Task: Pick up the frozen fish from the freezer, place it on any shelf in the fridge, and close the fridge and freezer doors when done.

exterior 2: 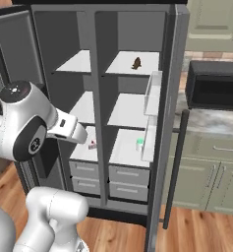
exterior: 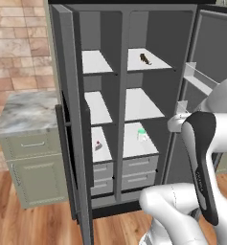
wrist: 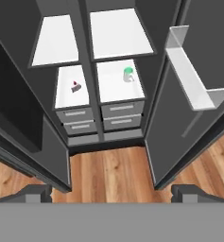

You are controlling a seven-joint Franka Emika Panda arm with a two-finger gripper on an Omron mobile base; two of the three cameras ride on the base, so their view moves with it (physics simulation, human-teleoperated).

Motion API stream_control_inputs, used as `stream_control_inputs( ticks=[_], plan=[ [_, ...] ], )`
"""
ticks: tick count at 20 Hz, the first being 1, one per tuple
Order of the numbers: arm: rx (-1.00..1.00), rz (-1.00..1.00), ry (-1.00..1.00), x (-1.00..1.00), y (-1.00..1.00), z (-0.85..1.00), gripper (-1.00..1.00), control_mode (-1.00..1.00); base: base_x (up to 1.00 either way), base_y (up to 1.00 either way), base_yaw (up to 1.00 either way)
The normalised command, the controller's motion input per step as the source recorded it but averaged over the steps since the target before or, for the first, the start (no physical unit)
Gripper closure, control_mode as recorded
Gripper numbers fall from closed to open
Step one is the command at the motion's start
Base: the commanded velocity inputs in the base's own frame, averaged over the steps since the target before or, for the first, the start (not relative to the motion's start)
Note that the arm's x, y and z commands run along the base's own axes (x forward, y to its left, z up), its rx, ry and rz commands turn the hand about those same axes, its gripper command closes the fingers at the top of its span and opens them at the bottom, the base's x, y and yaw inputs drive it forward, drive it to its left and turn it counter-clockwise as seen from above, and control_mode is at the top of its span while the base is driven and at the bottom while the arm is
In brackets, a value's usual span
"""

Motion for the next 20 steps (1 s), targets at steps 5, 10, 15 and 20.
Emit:
stream_control_inputs(
  ticks=[5, 10, 15, 20],
  plan=[
    [0.0, -0.03, 0.0, -0.08, 0.0, 0.01, -1.0, -1.0, -0.07, -0.02, -0.02],
    [0.0, -0.07, 0.0, -0.39, -0.16, 0.06, -1.0, -1.0, 0.0, 0.0, 0.0],
    [0.04, -0.13, -0.1, -1.0, -0.83, 0.12, -1.0, -1.0, 0.0, 0.0, 0.0],
    [0.05, -0.05, -0.13, -0.87, -1.0, 0.11, -1.0, -1.0, 0.0, 0.0, 0.0]
  ],
)
